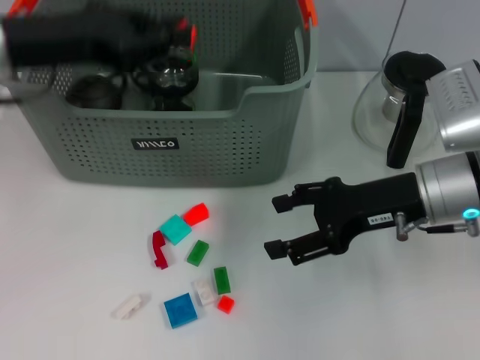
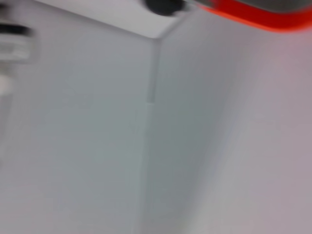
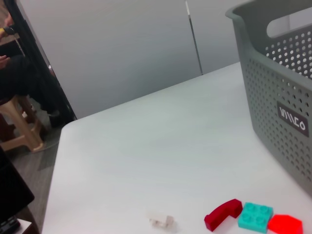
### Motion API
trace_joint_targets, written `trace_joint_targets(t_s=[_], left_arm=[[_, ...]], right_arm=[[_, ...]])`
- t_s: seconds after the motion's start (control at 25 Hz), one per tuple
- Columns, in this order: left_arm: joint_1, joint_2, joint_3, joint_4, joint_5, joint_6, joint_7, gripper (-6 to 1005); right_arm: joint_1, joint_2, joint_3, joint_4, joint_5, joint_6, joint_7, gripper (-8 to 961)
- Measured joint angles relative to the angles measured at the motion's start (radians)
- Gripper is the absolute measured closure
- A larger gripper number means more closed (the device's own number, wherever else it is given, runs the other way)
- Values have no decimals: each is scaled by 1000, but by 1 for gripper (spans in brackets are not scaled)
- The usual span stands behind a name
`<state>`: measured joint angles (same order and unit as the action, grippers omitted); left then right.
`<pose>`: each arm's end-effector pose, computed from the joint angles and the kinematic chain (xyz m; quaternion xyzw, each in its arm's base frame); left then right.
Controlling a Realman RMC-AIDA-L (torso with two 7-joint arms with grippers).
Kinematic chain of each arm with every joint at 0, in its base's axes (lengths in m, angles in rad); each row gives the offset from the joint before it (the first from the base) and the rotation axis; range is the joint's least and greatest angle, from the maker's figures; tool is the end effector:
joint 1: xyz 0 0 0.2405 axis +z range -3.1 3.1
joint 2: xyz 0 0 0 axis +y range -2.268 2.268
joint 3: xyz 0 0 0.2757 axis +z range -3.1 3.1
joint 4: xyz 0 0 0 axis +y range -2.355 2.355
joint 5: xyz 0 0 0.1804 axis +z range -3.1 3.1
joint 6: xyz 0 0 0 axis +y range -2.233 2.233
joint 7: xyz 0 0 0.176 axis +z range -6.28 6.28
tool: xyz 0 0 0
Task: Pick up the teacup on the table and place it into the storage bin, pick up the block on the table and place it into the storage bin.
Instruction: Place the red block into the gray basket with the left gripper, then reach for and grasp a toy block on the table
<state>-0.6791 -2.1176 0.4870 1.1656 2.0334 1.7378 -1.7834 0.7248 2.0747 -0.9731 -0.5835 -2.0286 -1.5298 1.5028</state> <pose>-0.1614 0.3719 0.0489 -0.9261 -0.1728 -0.2789 0.1859 0.1922 0.3313 -0.0841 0.9751 -0.1605 -0.1524 0.0122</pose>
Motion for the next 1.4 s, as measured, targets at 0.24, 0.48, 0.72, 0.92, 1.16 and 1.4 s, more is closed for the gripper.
trace_joint_targets(t_s=[0.24,0.48,0.72,0.92,1.16,1.4], left_arm=[[-81,61,225,-170,69,-451,-111,812],[-101,76,257,-270,89,-633,-162,811],[-93,72,256,-246,90,-613,-166,554],[-43,60,233,-108,30,-333,-136,351],[62,11,277,162,53,147,41,126],[203,-44,390,348,199,230,167,48]], right_arm=[[-11,4,-1,-1,-2,-8,0,37],[-14,8,-2,-1,-4,-11,1,38],[-14,6,0,-1,-4,-12,0,38],[-14,6,0,-1,-2,-6,-6,38],[-14,10,3,-1,5,26,-1,37],[-8,18,4,5,16,46,-1,37]])
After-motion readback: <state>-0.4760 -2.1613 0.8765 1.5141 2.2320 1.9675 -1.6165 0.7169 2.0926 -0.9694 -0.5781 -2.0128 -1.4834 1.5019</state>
